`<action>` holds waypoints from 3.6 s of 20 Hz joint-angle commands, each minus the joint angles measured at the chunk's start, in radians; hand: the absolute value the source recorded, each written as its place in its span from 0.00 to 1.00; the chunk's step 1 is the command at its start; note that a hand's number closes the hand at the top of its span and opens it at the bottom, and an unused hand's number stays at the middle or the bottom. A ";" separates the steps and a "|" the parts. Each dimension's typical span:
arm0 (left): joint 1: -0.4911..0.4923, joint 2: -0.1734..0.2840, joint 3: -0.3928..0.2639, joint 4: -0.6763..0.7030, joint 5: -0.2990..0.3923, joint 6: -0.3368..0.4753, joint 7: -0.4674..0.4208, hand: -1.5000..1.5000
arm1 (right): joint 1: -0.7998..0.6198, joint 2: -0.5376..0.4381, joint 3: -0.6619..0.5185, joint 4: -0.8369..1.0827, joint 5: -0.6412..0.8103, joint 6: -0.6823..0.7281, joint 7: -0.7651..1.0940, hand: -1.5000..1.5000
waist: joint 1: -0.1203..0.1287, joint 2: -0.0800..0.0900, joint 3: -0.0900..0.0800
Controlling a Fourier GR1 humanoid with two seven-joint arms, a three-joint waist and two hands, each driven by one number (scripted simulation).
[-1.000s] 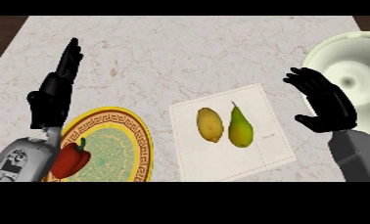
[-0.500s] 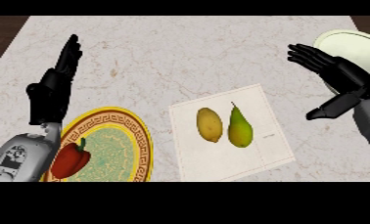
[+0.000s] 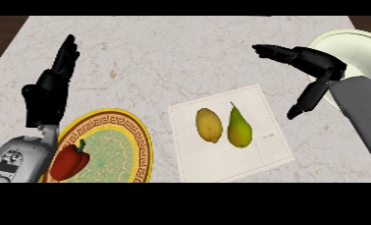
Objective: Pick the pear from the placemat and place it in the bowl
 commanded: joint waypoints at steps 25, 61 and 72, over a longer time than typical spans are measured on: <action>0.073 -0.057 0.124 -0.061 -0.064 -0.119 0.014 0.50 | -0.019 0.220 0.159 0.109 0.402 0.000 -0.047 0.00 | -0.017 -0.004 -0.001; 0.049 -0.127 0.159 -0.043 -0.139 -0.128 0.051 0.50 | 0.274 0.545 0.302 -0.523 0.658 -0.760 0.915 1.00 | -0.065 -0.027 -0.001; 0.105 -0.136 0.150 -0.082 -0.147 -0.142 0.019 0.50 | 0.352 0.495 0.313 -1.055 1.003 -0.828 1.356 1.00 | -0.047 -0.015 -0.002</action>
